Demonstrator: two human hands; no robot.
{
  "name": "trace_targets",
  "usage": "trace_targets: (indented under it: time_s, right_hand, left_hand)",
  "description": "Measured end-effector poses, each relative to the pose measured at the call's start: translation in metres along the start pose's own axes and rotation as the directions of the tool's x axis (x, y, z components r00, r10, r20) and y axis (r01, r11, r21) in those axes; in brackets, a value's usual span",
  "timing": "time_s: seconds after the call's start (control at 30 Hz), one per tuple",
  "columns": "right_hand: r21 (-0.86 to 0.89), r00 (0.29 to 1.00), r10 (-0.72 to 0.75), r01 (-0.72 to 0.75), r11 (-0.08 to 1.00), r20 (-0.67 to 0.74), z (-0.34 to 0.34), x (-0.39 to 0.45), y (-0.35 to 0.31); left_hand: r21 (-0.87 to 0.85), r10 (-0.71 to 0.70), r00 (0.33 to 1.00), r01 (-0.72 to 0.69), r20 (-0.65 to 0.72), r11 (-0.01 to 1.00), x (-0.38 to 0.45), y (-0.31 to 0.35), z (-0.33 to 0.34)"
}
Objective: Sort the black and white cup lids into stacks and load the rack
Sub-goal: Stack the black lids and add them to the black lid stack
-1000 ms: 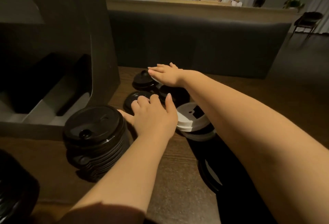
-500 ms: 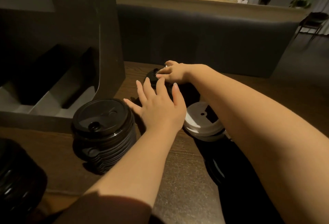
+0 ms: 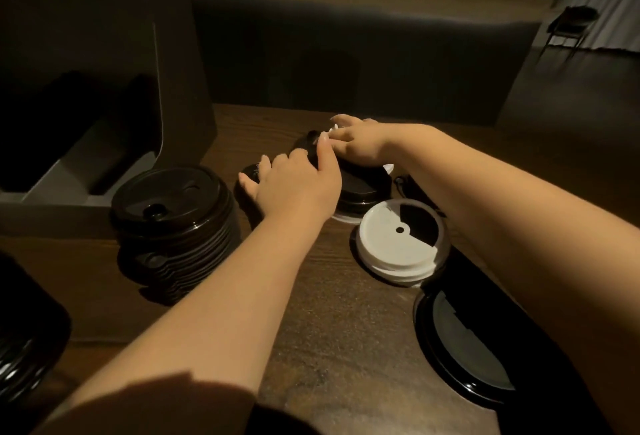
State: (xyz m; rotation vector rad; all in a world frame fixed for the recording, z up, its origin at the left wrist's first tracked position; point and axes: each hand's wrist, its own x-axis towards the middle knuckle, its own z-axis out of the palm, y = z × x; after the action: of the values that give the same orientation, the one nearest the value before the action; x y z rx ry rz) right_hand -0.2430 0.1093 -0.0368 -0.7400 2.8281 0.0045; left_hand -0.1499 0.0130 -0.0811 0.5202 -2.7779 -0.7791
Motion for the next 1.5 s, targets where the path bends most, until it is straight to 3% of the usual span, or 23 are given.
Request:
trace_targets:
  time_s: [0.33,0.5,0.63,0.77,0.83,0.9,0.97,1.03,1.13,1.3,1.37,1.43,1.5]
  right_hand:
    - [0.150,0.997,0.072,-0.069,0.986,-0.013,0.008,-0.069,0.024]
    - [0.292,0.979,0.078,-0.020,0.956,-0.187,0.005,-0.126,0.032]
    - [0.372,0.967,0.095,-0.001,0.928,-0.236,0.020,-0.163,0.031]
    - [0.420,0.907,0.121,0.067,0.905,-0.404,0.033,-0.190,0.028]
    - [0.564,0.858,0.216,0.101,0.820,-0.466,0.043,-0.204,0.027]
    - [0.701,0.827,0.337,0.093,0.707,-0.450,0.060,-0.219,0.029]
    - [0.686,0.846,0.361,0.008,0.727,-0.393,0.078,-0.229,0.039]
    - [0.656,0.902,0.335,-0.082,0.750,-0.271,0.085,-0.236,0.049]
    - [0.750,0.932,0.346,-0.154,0.644,-0.106,0.081,-0.240,0.051]
    - [0.700,0.976,0.216,-0.150,0.698,-0.006,0.073,-0.246,0.055]
    - [0.669,0.990,0.138,-0.125,0.732,0.034,0.071,-0.248,0.057]
    - [0.684,0.992,0.125,-0.101,0.722,0.014,0.071,-0.248,0.058]
    - [0.673,0.977,0.196,-0.088,0.735,-0.086,0.072,-0.246,0.059]
  left_hand:
    - [-0.062,0.072,0.997,-0.073,-0.012,0.995,-0.029,0.021,-0.009]
    - [-0.317,0.374,0.924,-0.332,0.081,0.888,-0.059,0.029,-0.026]
    - [-0.245,0.413,0.885,-0.360,0.214,0.900,-0.086,0.025,-0.017]
    - [-0.173,0.363,0.925,-0.341,0.116,0.924,-0.106,0.017,-0.016]
    - [-0.133,0.451,0.887,-0.438,0.097,0.889,-0.117,0.011,-0.017]
    - [-0.142,0.559,0.804,-0.540,0.205,0.829,-0.125,0.005,-0.016]
    - [-0.084,0.576,0.725,-0.593,0.377,0.801,-0.129,0.001,-0.016]
    - [-0.017,0.575,0.697,-0.630,0.428,0.776,-0.128,0.002,-0.019]
    - [0.034,0.607,0.722,-0.652,0.332,0.757,-0.126,0.002,-0.026]
    - [-0.026,0.595,0.715,-0.631,0.368,0.775,-0.124,0.000,-0.038]
    - [-0.059,0.614,0.722,-0.631,0.319,0.773,-0.123,0.000,-0.044]
    - [-0.082,0.604,0.759,-0.604,0.243,0.793,-0.120,0.001,-0.051]
    - [-0.070,0.526,0.811,-0.527,0.257,0.847,-0.117,-0.001,-0.062]
